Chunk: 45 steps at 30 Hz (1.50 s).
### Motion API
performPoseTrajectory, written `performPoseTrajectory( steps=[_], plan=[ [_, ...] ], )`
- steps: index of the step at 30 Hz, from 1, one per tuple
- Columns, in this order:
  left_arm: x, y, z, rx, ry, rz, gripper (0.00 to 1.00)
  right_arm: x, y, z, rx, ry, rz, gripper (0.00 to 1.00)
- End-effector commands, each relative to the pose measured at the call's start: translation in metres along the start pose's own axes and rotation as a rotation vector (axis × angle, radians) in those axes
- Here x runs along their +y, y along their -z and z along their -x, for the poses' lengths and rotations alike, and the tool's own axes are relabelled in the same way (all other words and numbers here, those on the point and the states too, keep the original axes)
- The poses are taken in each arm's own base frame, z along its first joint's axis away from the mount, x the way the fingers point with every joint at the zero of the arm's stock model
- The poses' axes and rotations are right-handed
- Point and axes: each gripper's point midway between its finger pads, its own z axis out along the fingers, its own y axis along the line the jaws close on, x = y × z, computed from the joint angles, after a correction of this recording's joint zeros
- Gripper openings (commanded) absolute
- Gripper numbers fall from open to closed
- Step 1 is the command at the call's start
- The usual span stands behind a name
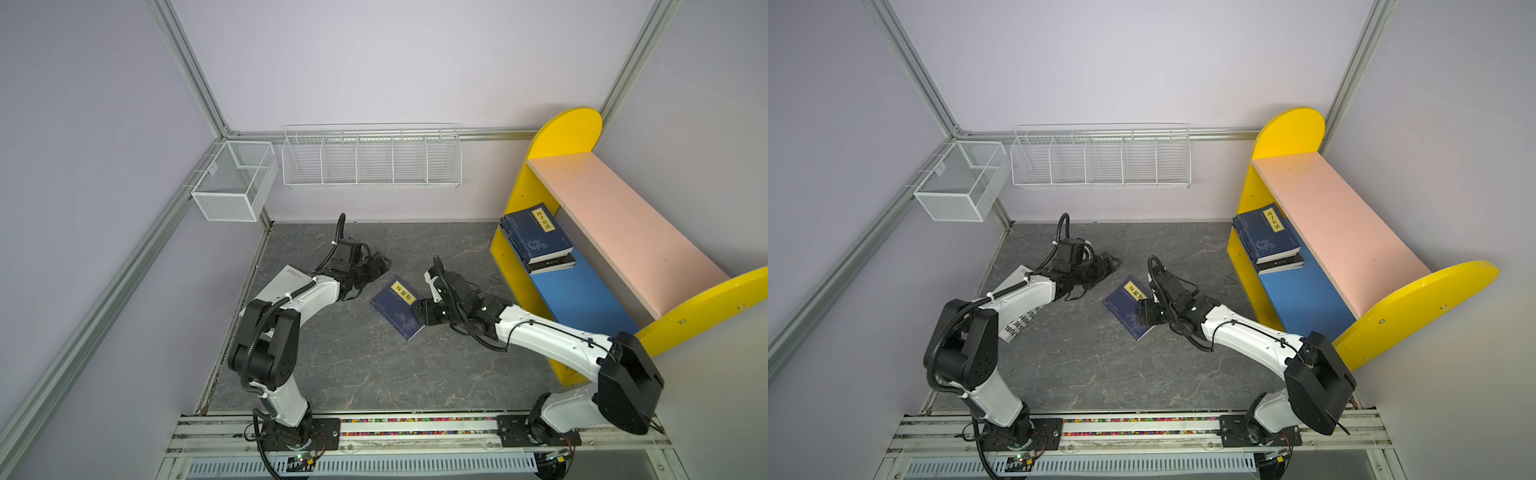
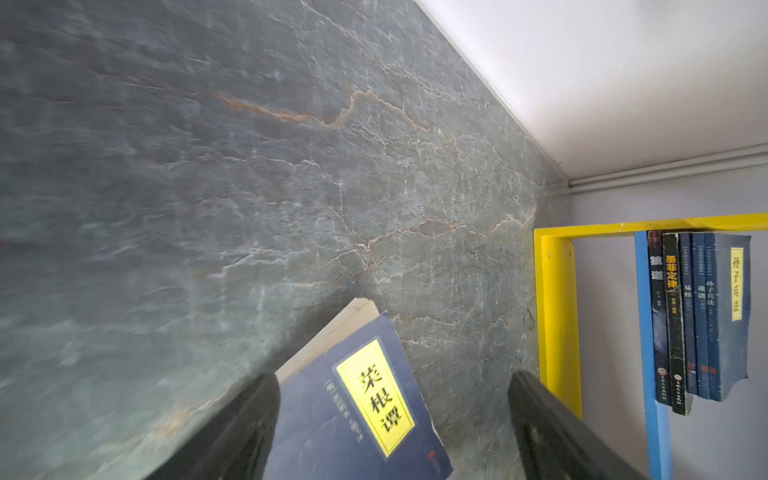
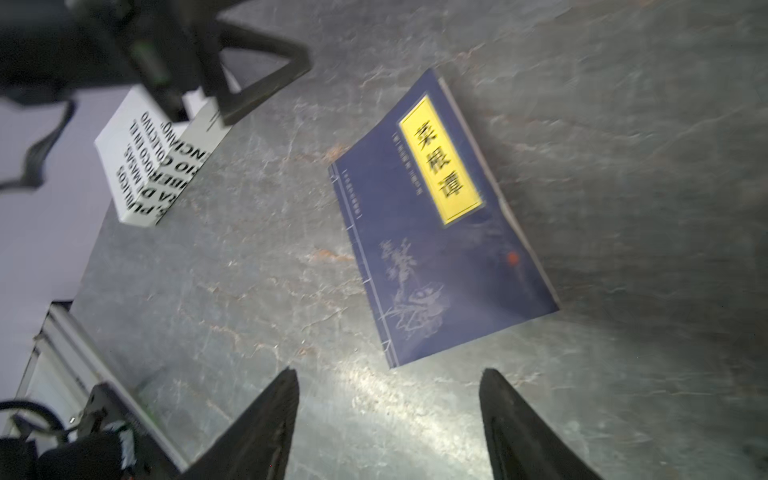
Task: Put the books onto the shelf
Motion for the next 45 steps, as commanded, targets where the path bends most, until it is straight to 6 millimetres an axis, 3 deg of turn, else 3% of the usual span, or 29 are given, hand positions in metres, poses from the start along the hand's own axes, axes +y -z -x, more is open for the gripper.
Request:
performPoseTrajectory(
  steps=[1, 4, 8, 15, 23, 33, 40, 45],
  plan=[
    [0.035, 0.012, -0.035, 0.043, 0.087, 0.085, 0.85, -0.023, -0.012, 0.023, -0.009, 0.056, -0.104, 0.64],
    [0.045, 0.020, -0.066, 0.078, 0.132, 0.074, 0.81, -0.026, -0.035, 0.030, 0.017, 0.106, -0.115, 0.55],
    [0.046, 0.031, -0.088, 0.071, 0.160, 0.055, 0.81, -0.028, -0.063, 0.033, 0.049, 0.184, -0.139, 0.50],
    [0.055, 0.032, -0.099, 0.035, 0.206, 0.062, 0.80, -0.044, -0.102, 0.028, 0.092, 0.206, -0.215, 0.39],
    [0.062, 0.017, -0.108, 0.057, 0.261, 0.053, 0.80, -0.072, -0.124, 0.011, 0.145, 0.200, -0.300, 0.32],
    [0.069, -0.003, -0.115, 0.081, 0.296, 0.053, 0.80, -0.077, -0.151, -0.049, 0.306, 0.117, -0.261, 0.24],
    [0.051, -0.022, -0.115, 0.089, 0.366, -0.112, 0.79, -0.074, -0.164, -0.104, 0.427, -0.005, -0.194, 0.22],
    [0.031, -0.022, -0.103, 0.050, 0.401, -0.242, 0.77, -0.069, -0.168, -0.122, 0.469, -0.069, -0.155, 0.21]
  ],
)
